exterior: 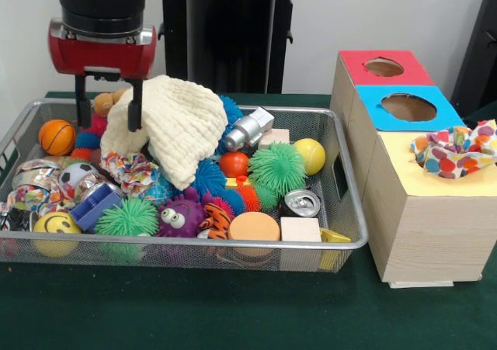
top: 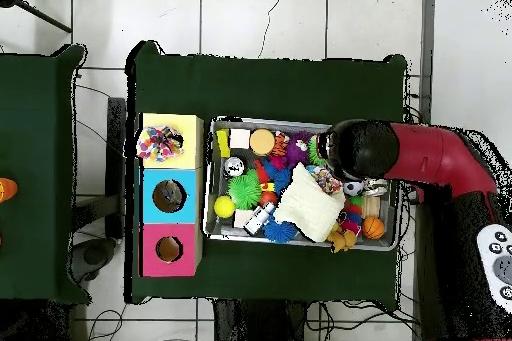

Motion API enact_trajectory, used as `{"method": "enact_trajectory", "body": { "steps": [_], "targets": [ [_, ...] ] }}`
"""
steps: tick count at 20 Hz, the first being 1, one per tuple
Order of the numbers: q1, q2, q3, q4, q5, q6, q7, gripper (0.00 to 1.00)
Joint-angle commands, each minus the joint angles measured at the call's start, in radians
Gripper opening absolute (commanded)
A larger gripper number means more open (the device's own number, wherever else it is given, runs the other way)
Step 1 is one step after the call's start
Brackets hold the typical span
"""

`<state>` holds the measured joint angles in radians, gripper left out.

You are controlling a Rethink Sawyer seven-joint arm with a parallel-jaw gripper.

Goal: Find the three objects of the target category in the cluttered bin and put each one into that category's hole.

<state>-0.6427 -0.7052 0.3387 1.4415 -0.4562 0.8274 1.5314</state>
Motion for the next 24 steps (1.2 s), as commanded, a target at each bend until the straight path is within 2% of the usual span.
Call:
{"method": "enact_trajectory", "body": {
  "steps": [1, 9, 14, 24],
  "targets": [
    [-0.029, 0.028, 0.028, 0.123, -0.022, 0.021, -0.104, 1.00],
    [-0.044, -0.021, 0.018, 0.237, -0.015, -0.042, -0.041, 1.00],
    [-0.030, -0.006, 0.011, 0.221, -0.038, -0.054, -0.026, 1.00],
    [-0.018, -0.008, 0.020, 0.182, -0.034, -0.006, -0.039, 1.00]
  ]
}}
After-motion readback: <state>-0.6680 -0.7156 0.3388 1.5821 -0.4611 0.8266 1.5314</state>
